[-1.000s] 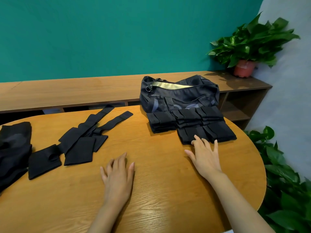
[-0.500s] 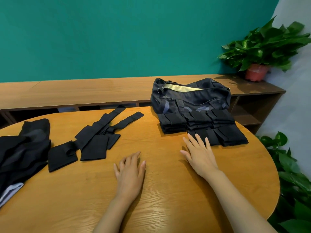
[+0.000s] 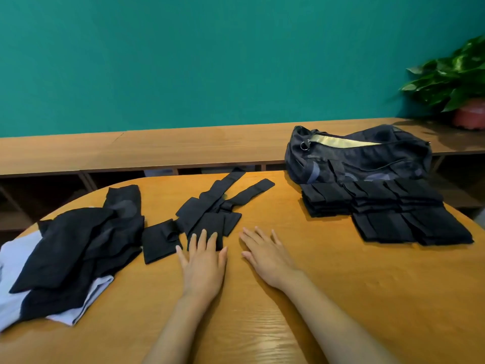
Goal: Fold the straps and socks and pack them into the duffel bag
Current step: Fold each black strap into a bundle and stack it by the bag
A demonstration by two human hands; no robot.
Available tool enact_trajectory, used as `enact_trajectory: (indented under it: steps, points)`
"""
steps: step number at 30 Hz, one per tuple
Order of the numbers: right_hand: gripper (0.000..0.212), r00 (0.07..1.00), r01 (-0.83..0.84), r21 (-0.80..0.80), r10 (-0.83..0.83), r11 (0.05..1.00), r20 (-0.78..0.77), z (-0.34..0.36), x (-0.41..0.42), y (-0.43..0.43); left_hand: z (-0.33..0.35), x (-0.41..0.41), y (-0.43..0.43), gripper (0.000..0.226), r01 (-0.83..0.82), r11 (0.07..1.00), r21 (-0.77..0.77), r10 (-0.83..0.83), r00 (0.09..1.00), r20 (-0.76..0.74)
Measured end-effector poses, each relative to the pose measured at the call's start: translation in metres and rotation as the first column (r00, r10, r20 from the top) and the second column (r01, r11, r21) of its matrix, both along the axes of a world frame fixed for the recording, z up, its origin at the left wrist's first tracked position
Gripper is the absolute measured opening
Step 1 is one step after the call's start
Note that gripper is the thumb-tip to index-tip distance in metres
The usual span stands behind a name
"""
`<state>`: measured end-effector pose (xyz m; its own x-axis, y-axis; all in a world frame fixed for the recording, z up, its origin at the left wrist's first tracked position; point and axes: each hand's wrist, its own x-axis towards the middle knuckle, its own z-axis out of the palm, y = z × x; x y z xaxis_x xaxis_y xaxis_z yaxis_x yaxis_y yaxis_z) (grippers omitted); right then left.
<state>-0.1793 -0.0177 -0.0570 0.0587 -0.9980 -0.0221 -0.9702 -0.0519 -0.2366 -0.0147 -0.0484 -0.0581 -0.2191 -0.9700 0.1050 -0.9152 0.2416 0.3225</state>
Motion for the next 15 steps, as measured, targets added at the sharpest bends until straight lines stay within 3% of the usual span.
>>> enact_trajectory:
  steps: [9, 15]
  points:
    - [0.055, 1.0, 0.008, 0.005, -0.008, 1.0, 0.0, -0.011, 0.005, -0.018, -0.03, 0.02, -0.013, 0.027, 0.028, 0.961, -0.274, -0.016, 0.999, 0.045]
    - [0.054, 0.999, 0.037, 0.005, -0.037, 0.999, -0.039, -0.005, -0.016, 0.001, -0.033, 0.018, -0.013, 0.025, 0.008, 0.932, -0.362, 0.003, 1.0, 0.029]
